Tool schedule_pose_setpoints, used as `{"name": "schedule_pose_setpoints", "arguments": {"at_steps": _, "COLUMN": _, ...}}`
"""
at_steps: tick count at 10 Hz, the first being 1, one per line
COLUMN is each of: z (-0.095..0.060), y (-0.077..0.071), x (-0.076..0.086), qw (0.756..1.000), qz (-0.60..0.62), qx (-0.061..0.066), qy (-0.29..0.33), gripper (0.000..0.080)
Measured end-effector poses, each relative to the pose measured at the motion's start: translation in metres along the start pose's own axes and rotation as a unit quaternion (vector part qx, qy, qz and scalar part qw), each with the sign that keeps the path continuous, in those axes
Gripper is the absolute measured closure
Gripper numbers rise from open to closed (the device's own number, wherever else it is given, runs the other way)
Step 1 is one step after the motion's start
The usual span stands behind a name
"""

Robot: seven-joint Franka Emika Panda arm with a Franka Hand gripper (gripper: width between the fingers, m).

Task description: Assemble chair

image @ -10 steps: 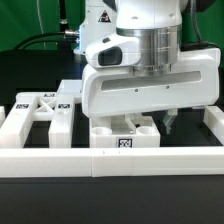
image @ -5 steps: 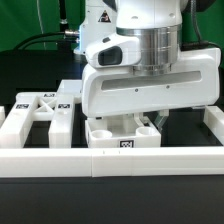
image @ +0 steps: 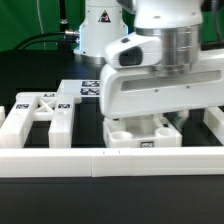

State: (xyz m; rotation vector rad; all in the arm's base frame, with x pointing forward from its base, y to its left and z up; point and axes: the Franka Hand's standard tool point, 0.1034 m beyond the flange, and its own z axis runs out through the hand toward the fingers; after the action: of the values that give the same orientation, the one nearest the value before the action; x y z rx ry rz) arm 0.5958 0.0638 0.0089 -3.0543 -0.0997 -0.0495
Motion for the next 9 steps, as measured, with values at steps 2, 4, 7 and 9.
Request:
{"name": "schedule_pose_setpoints", "arguments": {"at_steps": 2, "z": 0.003, "y": -0.024, "x": 0.010, "qw": 1.000, "qz": -0.007, "qx": 0.002, "qy": 0.004, "gripper": 0.0769}}
{"name": "schedule_pose_setpoints", "arguments": {"at_steps": 4, "z": 0.004, "y": -0.049, "x": 0.019, "qw": 1.000, "qz": -0.004, "qx": 0.004, "qy": 0.006, "gripper": 0.0768}}
{"name": "schedule_pose_setpoints", "arguments": {"at_steps": 7, "z": 0.006, "y": -0.054, "x": 0.021, "qw": 1.000, "qz": -0.003, "qx": -0.001, "qy": 0.007, "gripper": 0.0768}}
{"name": "schedule_pose_setpoints", "arguments": {"at_steps": 9, "z": 0.006, "y": -0.054, "x": 0.021, "qw": 1.000, "qz": -0.002, "qx": -0.001, "qy": 0.007, "gripper": 0.0768}}
